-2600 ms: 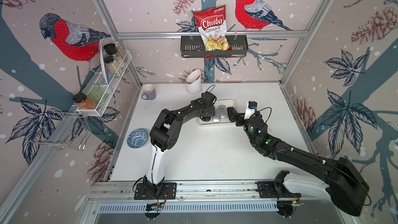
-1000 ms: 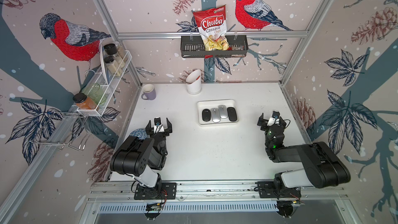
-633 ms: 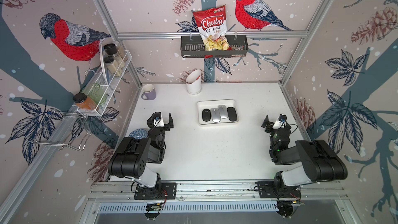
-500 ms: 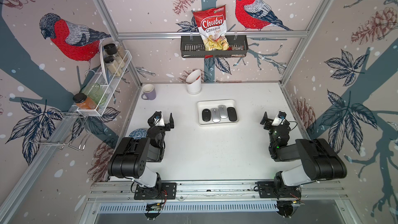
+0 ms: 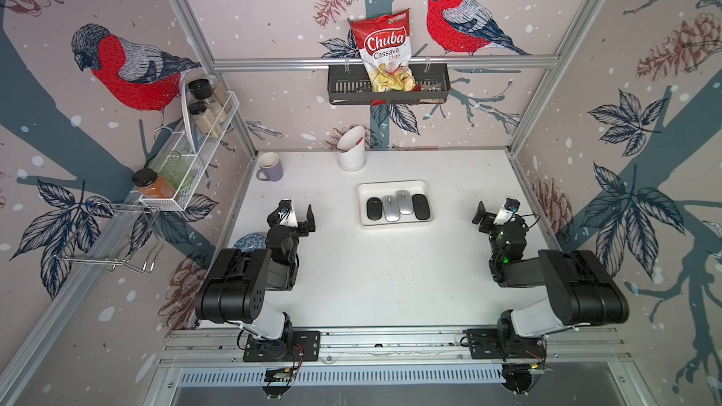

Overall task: Put the mouse in the storage box
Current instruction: Reset both arms

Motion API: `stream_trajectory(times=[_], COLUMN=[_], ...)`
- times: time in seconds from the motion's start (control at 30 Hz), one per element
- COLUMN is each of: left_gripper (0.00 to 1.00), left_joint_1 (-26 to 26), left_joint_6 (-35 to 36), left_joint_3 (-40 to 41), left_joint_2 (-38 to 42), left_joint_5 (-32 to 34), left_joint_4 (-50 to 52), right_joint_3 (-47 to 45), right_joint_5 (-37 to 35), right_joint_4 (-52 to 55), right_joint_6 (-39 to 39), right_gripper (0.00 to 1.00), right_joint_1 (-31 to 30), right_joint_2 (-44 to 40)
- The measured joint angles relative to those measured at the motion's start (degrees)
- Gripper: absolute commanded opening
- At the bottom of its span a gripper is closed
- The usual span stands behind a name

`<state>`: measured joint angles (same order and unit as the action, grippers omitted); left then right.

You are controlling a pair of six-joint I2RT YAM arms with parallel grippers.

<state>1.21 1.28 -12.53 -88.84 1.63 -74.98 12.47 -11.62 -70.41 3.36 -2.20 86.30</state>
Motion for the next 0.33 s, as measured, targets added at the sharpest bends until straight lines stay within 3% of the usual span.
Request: stream_trajectory(times=[0.33], left_gripper=[0.98], left_joint_1=[0.00], left_joint_6=[-0.39], left_joint_3=[-0.11], left_joint_2=[0.00], left_joint_5=[0.04], left_joint_4=[0.46], right_joint_3=[0.48], right_joint_5=[1.44], right_joint_4=[0.66], right_joint_6=[0.04], right_gripper=[1.00], right_joint_1=[0.70], right_joint_2=[0.07])
